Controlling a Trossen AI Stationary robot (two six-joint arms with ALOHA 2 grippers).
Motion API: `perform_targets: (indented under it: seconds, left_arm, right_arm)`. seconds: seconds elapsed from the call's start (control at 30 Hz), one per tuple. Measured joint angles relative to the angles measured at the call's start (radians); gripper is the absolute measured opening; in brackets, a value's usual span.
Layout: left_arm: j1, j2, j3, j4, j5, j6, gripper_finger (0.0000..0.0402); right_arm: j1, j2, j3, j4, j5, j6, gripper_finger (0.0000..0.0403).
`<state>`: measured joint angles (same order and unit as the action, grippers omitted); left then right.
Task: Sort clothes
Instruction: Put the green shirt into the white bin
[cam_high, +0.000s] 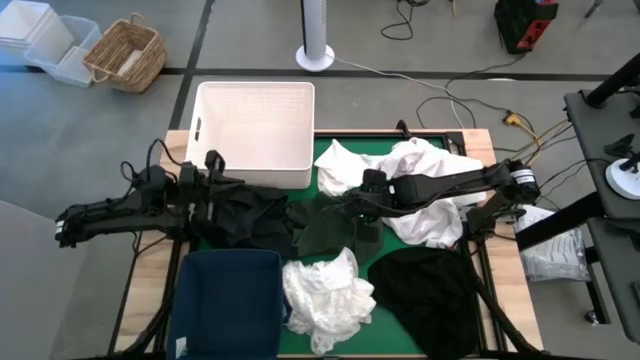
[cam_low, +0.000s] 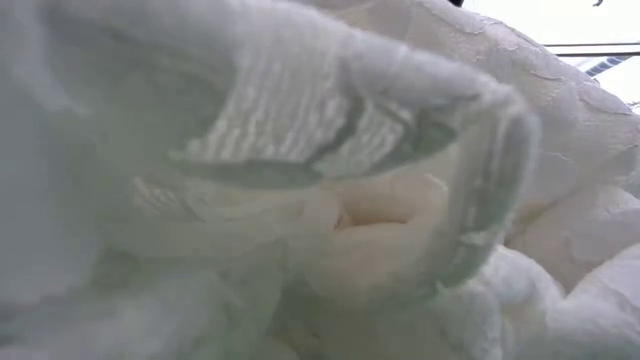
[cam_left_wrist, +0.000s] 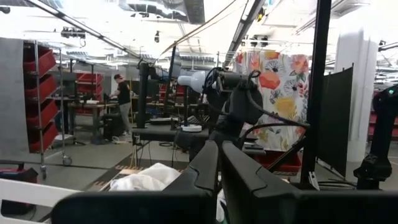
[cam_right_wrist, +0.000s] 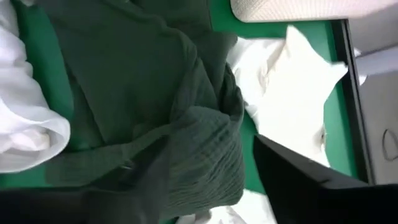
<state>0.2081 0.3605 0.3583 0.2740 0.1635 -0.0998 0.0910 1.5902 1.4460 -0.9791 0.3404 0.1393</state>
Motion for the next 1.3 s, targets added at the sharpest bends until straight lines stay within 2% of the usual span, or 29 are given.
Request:
perform_targets:
  seconds: [0.2, 0.37, 0.53, 0.8, 0.93, 1.03, 1.3]
  left_arm:
    - [0.0, 0.002, 0.002, -0.005, 0.0, 0.001, 0.0]
    - [0.0, 0.003, 0.002, -0.004, 0.0, 0.001, 0.0]
    - [0.0, 0.005, 0.002, -0.004, 0.0, 0.001, 0.0]
    - [0.0, 0.005, 0.002, -0.004, 0.0, 0.001, 0.0]
    - [0.0, 0.005, 0.002, -0.004, 0.0, 0.001, 0.0]
    - [0.0, 0.005, 0.002, -0.005, 0.0, 0.001, 0.0]
    - [0.0, 0.005, 0.002, -0.006, 0.0, 0.001, 0.0]
  right_arm:
    - [0.0, 0.001, -0.094, 0.062, 0.018, 0.108, 0.0317]
    - [0.0, 0.002, -0.206, 0.225, 0.018, 0.117, 0.0358]
    - [-0.01, 0.002, -0.284, 0.353, -0.036, 0.131, 0.0365]
    - [-0.033, 0.002, -0.405, 0.531, -0.031, 0.138, 0.0361]
    - [-0.038, 0.002, -0.446, 0.592, 0.002, 0.141, 0.0332]
    - [-0.038, 0.002, -0.456, 0.603, 0.048, 0.142, 0.0287]
    - [-0.035, 0.002, -0.457, 0.625, 0.087, 0.107, 0.0106]
